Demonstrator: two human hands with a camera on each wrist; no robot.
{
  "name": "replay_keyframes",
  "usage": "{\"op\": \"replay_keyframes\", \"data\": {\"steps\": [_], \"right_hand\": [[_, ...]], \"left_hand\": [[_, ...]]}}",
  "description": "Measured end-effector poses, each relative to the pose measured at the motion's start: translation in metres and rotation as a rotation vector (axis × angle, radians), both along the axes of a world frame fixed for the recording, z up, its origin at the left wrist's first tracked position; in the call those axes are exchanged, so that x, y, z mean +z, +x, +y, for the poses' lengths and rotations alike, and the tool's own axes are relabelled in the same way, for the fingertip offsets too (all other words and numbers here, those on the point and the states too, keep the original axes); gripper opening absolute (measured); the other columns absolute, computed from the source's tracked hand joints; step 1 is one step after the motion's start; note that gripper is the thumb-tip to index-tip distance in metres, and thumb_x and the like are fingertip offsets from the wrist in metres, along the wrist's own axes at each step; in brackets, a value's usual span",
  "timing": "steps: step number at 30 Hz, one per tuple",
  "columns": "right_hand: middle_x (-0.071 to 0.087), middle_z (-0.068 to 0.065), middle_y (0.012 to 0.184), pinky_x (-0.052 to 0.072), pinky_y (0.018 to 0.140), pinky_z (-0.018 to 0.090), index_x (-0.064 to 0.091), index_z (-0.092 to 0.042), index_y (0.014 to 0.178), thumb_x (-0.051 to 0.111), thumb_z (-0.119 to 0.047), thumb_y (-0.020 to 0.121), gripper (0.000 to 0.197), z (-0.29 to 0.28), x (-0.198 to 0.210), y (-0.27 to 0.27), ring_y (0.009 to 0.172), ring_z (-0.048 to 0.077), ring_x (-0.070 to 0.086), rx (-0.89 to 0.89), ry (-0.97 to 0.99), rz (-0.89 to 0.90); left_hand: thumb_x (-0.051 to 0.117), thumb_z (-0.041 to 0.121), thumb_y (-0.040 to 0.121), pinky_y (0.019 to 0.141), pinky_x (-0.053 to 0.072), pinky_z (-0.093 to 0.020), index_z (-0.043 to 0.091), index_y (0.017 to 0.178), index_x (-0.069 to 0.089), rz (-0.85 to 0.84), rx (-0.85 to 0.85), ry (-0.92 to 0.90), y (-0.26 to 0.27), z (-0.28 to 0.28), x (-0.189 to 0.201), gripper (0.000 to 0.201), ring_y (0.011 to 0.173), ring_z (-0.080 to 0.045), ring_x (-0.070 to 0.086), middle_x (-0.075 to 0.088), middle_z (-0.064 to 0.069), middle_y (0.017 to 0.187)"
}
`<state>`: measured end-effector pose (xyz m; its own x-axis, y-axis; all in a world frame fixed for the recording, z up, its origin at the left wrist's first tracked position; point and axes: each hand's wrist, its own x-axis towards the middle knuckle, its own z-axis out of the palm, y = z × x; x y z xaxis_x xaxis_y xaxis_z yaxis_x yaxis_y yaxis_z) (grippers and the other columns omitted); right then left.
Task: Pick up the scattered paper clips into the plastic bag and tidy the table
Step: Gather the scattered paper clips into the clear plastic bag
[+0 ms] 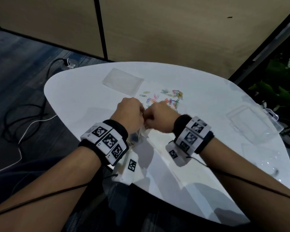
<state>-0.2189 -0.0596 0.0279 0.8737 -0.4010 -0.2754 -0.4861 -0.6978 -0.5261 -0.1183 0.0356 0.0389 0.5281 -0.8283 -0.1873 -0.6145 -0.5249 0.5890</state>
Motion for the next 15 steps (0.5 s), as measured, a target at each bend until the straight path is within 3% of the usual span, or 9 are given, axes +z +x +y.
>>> {"op": "replay_keyframes", "data": {"steps": [2, 4, 6, 7, 9, 11, 13, 15], "right_hand": [[0.074, 0.005, 0.071, 0.057, 0.067, 0.025, 0.075, -0.012, 0.077, 0.058, 0.0, 0.079, 0.021, -0.014, 0.007, -0.004, 0.066, 0.017, 0.072, -0.108, 0.234, -0.122], [0.073, 0.011, 0.07, 0.061, 0.068, 0.038, 0.073, -0.008, 0.074, 0.057, 0.002, 0.082, 0.02, -0.038, 0.002, -0.01, 0.068, 0.028, 0.073, -0.281, 0.411, -0.286], [0.073, 0.01, 0.075, 0.061, 0.074, 0.044, 0.073, -0.011, 0.075, 0.055, 0.002, 0.084, 0.024, -0.074, -0.022, -0.013, 0.073, 0.029, 0.072, -0.48, 0.393, -0.377], [0.074, 0.009, 0.084, 0.06, 0.082, 0.044, 0.075, -0.016, 0.081, 0.055, -0.001, 0.086, 0.025, -0.096, -0.037, -0.015, 0.081, 0.028, 0.072, -0.574, 0.3, -0.354], [0.069, 0.009, 0.119, 0.048, 0.102, 0.037, 0.069, -0.02, 0.115, 0.058, -0.018, 0.091, 0.026, -0.135, -0.067, -0.019, 0.11, 0.026, 0.065, -0.677, 0.027, -0.121], [0.046, 0.012, 0.148, 0.035, 0.113, 0.037, 0.04, -0.018, 0.146, 0.052, -0.035, 0.097, 0.054, -0.161, -0.089, -0.021, 0.135, 0.03, 0.044, -0.722, -0.073, 0.143], [0.032, 0.013, 0.156, 0.029, 0.116, 0.041, 0.022, -0.014, 0.153, 0.045, -0.038, 0.1, 0.063, -0.173, -0.1, -0.014, 0.142, 0.033, 0.033, -0.645, -0.124, 0.249], [0.03, 0.016, 0.156, 0.03, 0.115, 0.047, 0.023, -0.012, 0.152, 0.04, -0.037, 0.101, 0.06, -0.175, -0.105, 0.003, 0.14, 0.037, 0.033, -0.491, -0.234, 0.314]], "left_hand": [[0.056, 0.009, 0.089, 0.085, 0.055, -0.031, 0.018, 0.101, 0.077, -0.005, 0.012, -0.017, 0.001, 0.003, -0.001, 0.025, 0.098, -0.027, 0.066, 0.072, -0.008, 0.106], [0.056, 0.009, 0.091, 0.09, 0.05, -0.028, 0.02, 0.105, 0.075, -0.006, 0.027, -0.034, 0.005, 0.005, -0.003, 0.026, 0.107, -0.024, 0.064, 0.07, -0.005, 0.114], [0.055, 0.009, 0.092, 0.089, 0.047, -0.025, 0.02, 0.107, 0.074, 0.001, 0.033, -0.041, 0.009, 0.005, -0.005, 0.027, 0.109, -0.023, 0.063, 0.069, -0.005, 0.117], [0.055, 0.009, 0.092, 0.089, 0.048, -0.025, 0.02, 0.107, 0.074, 0.003, 0.029, -0.04, 0.009, 0.005, -0.004, 0.027, 0.108, -0.023, 0.064, 0.069, -0.005, 0.116], [0.054, 0.01, 0.092, 0.091, 0.05, -0.028, 0.02, 0.11, 0.073, -0.008, 0.004, -0.033, 0.009, 0.004, -0.006, 0.028, 0.107, -0.024, 0.064, 0.069, -0.006, 0.115], [0.054, 0.01, 0.092, 0.093, 0.052, -0.032, 0.021, 0.113, 0.073, -0.026, -0.021, -0.022, 0.008, 0.002, -0.007, 0.03, 0.108, -0.025, 0.064, 0.069, -0.007, 0.114], [0.054, 0.009, 0.092, 0.094, 0.053, -0.034, 0.021, 0.114, 0.072, -0.037, -0.035, -0.017, 0.008, 0.002, -0.009, 0.031, 0.107, -0.025, 0.064, 0.069, -0.007, 0.114], [0.053, 0.009, 0.092, 0.095, 0.052, -0.032, 0.021, 0.114, 0.072, -0.04, -0.041, -0.007, 0.01, 0.0, -0.009, 0.031, 0.106, -0.026, 0.065, 0.069, -0.007, 0.113]]}}
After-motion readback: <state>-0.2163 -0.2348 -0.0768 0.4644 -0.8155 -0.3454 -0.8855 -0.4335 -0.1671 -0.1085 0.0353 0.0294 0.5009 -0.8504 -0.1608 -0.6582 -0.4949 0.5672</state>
